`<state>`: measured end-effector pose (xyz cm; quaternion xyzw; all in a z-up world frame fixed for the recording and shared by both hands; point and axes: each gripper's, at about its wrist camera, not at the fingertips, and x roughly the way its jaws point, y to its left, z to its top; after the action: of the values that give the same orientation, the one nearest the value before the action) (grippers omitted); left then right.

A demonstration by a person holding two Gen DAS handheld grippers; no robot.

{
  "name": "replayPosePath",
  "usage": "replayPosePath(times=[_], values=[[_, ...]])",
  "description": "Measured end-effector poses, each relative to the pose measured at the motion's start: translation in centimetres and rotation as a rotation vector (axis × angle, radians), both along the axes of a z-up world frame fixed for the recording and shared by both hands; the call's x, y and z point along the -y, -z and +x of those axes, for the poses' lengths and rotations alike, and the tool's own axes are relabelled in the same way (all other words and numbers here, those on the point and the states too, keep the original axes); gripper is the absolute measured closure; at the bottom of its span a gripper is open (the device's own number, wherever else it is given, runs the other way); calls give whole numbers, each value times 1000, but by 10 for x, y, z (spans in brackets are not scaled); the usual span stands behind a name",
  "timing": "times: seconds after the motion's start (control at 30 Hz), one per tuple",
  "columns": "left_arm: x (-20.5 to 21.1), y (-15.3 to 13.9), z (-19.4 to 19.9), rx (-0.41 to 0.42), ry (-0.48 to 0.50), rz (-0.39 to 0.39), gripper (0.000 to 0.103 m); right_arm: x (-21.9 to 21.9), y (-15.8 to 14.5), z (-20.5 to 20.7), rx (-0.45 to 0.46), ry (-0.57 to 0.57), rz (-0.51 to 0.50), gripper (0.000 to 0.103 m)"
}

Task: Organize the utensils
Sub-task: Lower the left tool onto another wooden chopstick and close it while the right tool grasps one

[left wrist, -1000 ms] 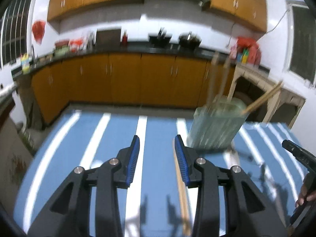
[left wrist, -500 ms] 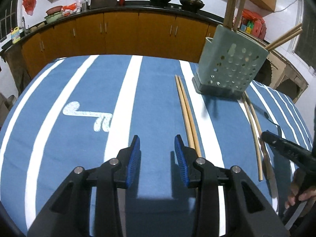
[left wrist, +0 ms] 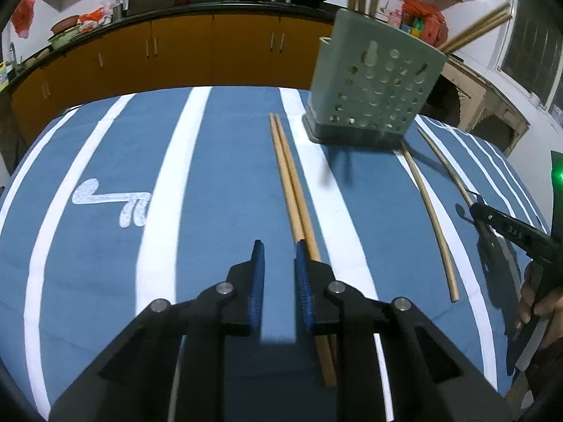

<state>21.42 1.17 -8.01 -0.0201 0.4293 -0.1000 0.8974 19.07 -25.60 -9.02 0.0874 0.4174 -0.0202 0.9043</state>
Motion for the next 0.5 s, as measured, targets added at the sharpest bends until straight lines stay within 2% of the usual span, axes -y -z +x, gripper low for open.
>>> replayPosePath(times=[0.4, 0.5], values=[[14, 5, 3, -6, 6, 52, 86, -1, -1, 0, 1, -2, -3, 95], [11, 5, 4, 1, -13, 68, 91, -1, -1, 0, 0, -4, -7, 95]])
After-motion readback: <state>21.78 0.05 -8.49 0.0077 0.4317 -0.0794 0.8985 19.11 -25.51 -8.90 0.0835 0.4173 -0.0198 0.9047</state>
